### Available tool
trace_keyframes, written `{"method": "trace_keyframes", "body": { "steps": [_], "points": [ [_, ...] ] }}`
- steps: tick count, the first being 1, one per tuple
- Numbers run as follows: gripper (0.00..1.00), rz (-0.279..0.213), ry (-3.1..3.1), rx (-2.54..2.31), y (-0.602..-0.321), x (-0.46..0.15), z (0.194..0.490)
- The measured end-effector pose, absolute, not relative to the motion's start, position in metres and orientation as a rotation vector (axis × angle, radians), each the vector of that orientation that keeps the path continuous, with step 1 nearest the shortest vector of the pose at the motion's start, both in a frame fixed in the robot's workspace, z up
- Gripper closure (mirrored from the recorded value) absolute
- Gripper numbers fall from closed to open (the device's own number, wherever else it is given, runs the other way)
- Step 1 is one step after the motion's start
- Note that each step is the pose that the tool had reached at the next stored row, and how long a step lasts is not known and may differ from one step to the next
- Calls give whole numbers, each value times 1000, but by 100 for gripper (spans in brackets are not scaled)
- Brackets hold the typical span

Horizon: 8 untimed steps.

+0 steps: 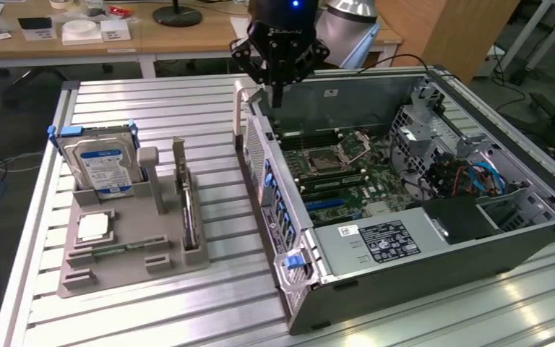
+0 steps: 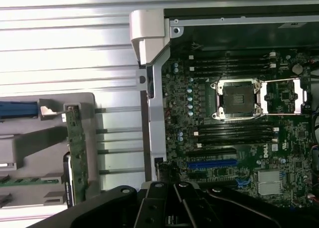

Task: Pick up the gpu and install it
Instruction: 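Reach for the gpu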

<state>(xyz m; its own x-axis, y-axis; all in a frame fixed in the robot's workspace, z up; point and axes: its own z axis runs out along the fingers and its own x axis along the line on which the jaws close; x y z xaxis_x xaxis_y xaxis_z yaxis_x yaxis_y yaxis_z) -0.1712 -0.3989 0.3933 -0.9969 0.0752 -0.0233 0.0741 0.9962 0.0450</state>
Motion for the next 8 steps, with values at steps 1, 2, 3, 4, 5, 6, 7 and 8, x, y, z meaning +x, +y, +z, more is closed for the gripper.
{"method": "trace_keyframes", "body": {
  "steps": [1,2,3,4,5,6,7,8],
  "points": [
    [89,69,3114,116,-399,-173,393],
    [89,69,3114,117,-399,-175,393],
    [89,69,3114,117,-399,-177,393],
    [89,69,3114,117,-399,-178,393],
    [89,69,3114,117,-399,-180,393],
    [89,69,3114,117,-399,-181,393],
    [89,69,3114,117,-399,-183,393],
    [89,69,3114,117,-399,-185,393]
  ]
}}
